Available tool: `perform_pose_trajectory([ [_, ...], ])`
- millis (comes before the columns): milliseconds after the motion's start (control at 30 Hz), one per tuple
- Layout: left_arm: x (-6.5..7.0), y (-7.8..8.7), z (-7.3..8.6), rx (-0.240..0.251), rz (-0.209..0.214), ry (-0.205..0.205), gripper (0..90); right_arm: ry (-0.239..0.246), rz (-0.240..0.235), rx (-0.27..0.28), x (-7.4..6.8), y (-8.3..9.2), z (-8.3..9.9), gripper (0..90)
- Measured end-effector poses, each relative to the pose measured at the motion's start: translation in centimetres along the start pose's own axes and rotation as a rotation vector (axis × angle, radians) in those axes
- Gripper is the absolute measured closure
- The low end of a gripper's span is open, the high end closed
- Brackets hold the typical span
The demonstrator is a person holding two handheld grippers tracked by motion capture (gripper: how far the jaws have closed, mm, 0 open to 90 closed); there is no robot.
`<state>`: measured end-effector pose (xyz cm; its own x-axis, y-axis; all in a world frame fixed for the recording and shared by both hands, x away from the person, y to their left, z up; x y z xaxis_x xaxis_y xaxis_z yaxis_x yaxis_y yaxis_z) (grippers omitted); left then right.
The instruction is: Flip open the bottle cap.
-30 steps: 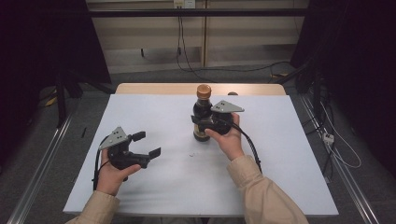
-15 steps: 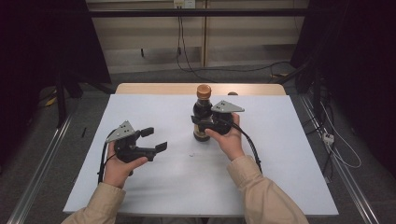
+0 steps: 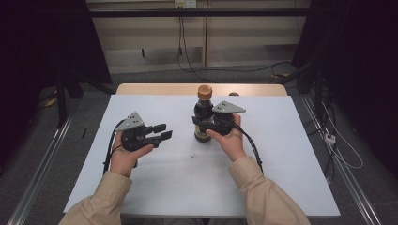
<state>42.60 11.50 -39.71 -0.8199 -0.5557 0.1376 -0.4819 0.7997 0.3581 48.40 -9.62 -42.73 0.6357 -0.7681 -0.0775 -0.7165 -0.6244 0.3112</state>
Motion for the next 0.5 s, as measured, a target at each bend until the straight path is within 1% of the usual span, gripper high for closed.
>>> perform_pose_trajectory([
  [67, -0.3, -0.2, -0.3, -0.004, -0.029, -0.004, 67.3, 0.002, -0.001, 0.000, 0.0, 0.0, 0.0, 30.1],
  [133, -0.4, -0.3, -0.6, 0.009, -0.029, 0.005, 68.5, 0.004, -0.001, -0.002, 0.0, 0.0, 0.0, 30.1],
  [167, -0.6, -0.4, -0.7, 0.007, -0.033, -0.005, 71.2, 0.007, 0.001, -0.003, 0.0, 0.0, 0.0, 30.1],
  [200, -0.6, -0.5, -0.8, 0.006, -0.037, -0.010, 71.2, 0.007, 0.001, -0.003, 0.0, 0.0, 0.0, 30.1],
  [233, -0.6, -0.6, -1.0, 0.011, -0.033, -0.008, 71.6, 0.007, 0.001, -0.002, 0.0, 0.0, 0.0, 30.1],
  [267, -0.6, -0.7, -1.1, 0.012, -0.013, -0.007, 71.0, 0.006, 0.001, -0.005, 0.0, 0.0, 0.0, 30.1],
  [300, -0.5, -0.8, -1.2, 0.004, -0.019, -0.011, 71.0, 0.006, 0.001, -0.005, 0.0, 0.0, 0.0, 30.1],
  [333, -0.4, -0.9, -1.4, 0.002, -0.011, -0.011, 71.5, 0.007, 0.001, -0.005, 0.0, 0.0, 0.0, 30.1],
  [400, -0.1, -1.1, -1.9, 0.012, 0.010, -0.013, 71.1, 0.007, 0.001, -0.007, 0.0, 0.0, 0.1, 30.1],
  [433, -0.1, -1.2, -2.1, 0.007, 0.003, -0.019, 70.8, 0.008, 0.002, -0.006, 0.0, 0.0, 0.1, 30.1],
  [500, -0.1, -1.4, -2.5, 0.009, 0.023, -0.015, 70.6, 0.008, 0.002, -0.008, 0.0, 0.0, 0.1, 30.1],
])
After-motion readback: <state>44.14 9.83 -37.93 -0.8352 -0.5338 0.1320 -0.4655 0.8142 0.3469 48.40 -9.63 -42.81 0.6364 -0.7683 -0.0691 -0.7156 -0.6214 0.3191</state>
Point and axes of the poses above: each handheld gripper's, and its own axes: y roughly backward along the jaws, z roughly out of its underside, x roughly to its right, the point moved 6 cm from there along -y, roughly forward along the jaws, and after that the axes turned 1 degree about -z, right-handed, at the moved point
